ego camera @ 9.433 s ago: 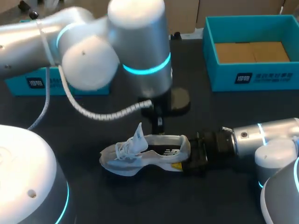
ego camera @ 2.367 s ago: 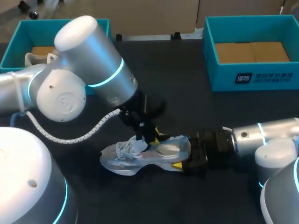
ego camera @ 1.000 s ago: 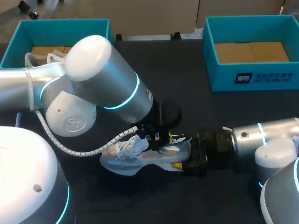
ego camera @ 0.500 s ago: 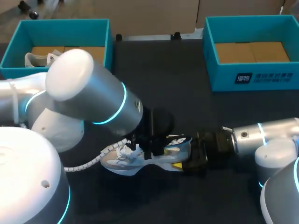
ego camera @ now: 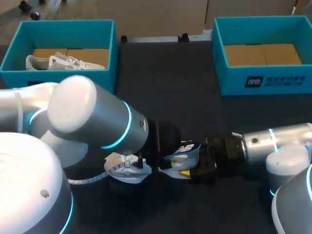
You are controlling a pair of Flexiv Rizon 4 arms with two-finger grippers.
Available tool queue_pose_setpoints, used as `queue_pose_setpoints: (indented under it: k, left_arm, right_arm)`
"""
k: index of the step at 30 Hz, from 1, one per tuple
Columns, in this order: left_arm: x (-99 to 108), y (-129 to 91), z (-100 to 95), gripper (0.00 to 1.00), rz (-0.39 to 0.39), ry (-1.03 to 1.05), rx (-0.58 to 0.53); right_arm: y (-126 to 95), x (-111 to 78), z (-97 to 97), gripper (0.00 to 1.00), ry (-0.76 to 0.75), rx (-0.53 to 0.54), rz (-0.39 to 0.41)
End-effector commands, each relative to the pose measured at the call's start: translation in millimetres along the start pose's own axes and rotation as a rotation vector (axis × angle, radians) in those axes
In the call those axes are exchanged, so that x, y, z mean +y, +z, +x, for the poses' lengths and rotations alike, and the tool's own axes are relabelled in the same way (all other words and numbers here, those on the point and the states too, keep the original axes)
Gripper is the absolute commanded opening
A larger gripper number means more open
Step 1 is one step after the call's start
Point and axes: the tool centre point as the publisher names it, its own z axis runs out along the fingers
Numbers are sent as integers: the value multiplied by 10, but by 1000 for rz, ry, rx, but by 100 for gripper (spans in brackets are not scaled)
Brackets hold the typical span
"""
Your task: Take the shoe out of the shoebox, open the shoe tongue, remove and reinsert the insole, then place the shoe into the shoebox
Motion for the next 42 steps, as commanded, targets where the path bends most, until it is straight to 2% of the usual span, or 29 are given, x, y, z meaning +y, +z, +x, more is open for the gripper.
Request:
queue_pose_setpoints:
  k: [1, 14, 20, 24, 25, 27, 28, 29, 42]
  left_arm:
    - [-41, 118, 62, 54, -4, -30, -59]
    - [-70, 272, -51, 50, -22, -54, -168]
    - [-49, 306, -39, 48, -30, -41, -212]
    - [-35, 348, -55, 40, -29, -44, -261]
    - [-30, 359, -62, 35, -31, -42, -270]
    - [-25, 381, -81, 22, -34, -43, -280]
    - [-27, 386, -92, 9, -34, -44, -280]
    - [-28, 385, -105, 0, -33, -48, -284]
    - [-167, 284, -272, 0, 12, -95, -317]
  right_arm:
    - [1, 10, 8, 0, -1, -2, 3]
    - [1, 10, 8, 0, -1, -2, 3]
    - [1, 10, 8, 0, -1, -2, 3]
    - [1, 10, 8, 0, -1, -2, 3]
    - [1, 10, 8, 0, -1, -2, 3]
    - [1, 10, 8, 0, -1, -2, 3]
    - [1, 10, 8, 0, -1, -2, 3]
    - [1, 10, 8, 0, -1, -2, 3]
    - [1, 10, 8, 0, -1, -2, 3]
